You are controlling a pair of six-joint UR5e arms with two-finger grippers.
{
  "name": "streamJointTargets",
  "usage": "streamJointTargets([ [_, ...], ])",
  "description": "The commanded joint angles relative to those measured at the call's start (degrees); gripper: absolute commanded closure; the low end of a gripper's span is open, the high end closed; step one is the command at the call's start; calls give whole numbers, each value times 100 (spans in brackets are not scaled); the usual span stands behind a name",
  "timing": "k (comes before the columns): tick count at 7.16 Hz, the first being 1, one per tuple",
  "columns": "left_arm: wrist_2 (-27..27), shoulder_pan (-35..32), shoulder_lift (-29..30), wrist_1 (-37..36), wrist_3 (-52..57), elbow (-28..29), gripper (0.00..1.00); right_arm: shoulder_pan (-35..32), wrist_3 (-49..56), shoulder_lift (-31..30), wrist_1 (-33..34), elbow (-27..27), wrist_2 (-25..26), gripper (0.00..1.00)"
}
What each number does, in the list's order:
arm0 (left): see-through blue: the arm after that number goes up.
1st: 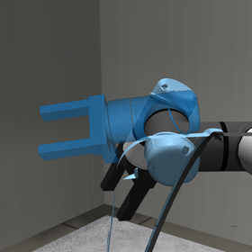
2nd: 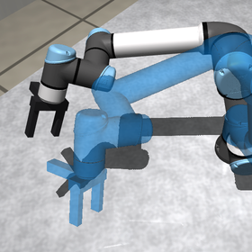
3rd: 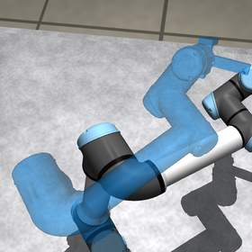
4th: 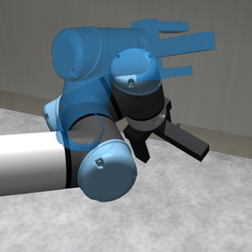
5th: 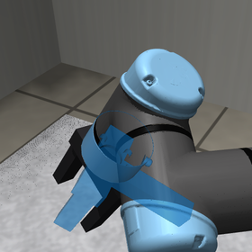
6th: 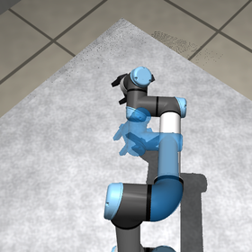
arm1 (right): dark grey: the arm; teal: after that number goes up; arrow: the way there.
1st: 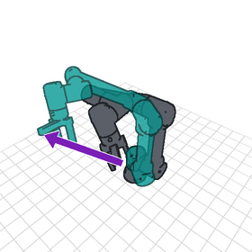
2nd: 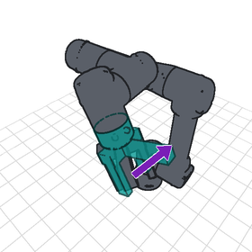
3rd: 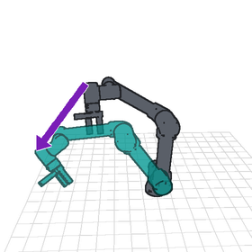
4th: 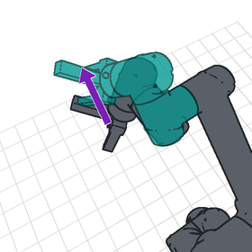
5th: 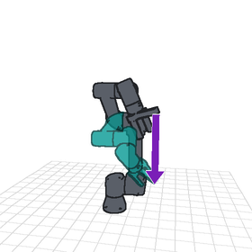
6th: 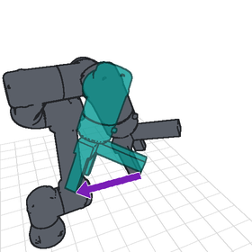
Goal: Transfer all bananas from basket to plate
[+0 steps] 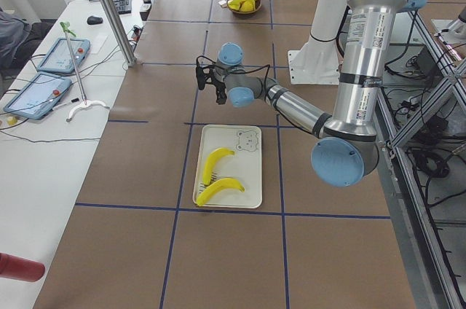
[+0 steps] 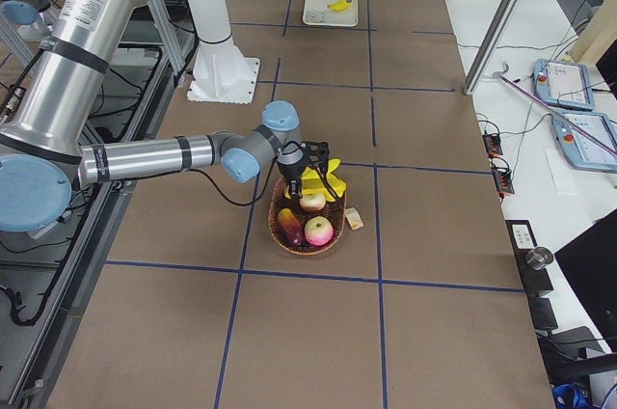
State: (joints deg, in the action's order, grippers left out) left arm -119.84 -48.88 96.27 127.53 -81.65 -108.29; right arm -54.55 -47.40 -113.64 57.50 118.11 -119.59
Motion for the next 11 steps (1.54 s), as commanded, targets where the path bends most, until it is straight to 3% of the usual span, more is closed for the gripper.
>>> streamJointTargets([
  [1,-74,27,15,9,0,-25,0,-782,20,-27,-2,342,-580,100],
  [3,-31,106,32,61,0,-69,0,-1127,12,471,-2,275,-1328,100],
  [5,-22,150,443,62,0,27,0,-1058,-128,1445,33,-93,-1409,100],
  [6,-13,220,611,62,-61,27,0,-970,-538,2120,16,-400,-1714,100],
  [7,-22,273,874,53,-340,36,0,-595,-1142,2518,-10,-464,-1665,100],
  [11,-13,484,1585,27,-746,53,0,1040,-2816,3899,-11,-508,-137,99],
])
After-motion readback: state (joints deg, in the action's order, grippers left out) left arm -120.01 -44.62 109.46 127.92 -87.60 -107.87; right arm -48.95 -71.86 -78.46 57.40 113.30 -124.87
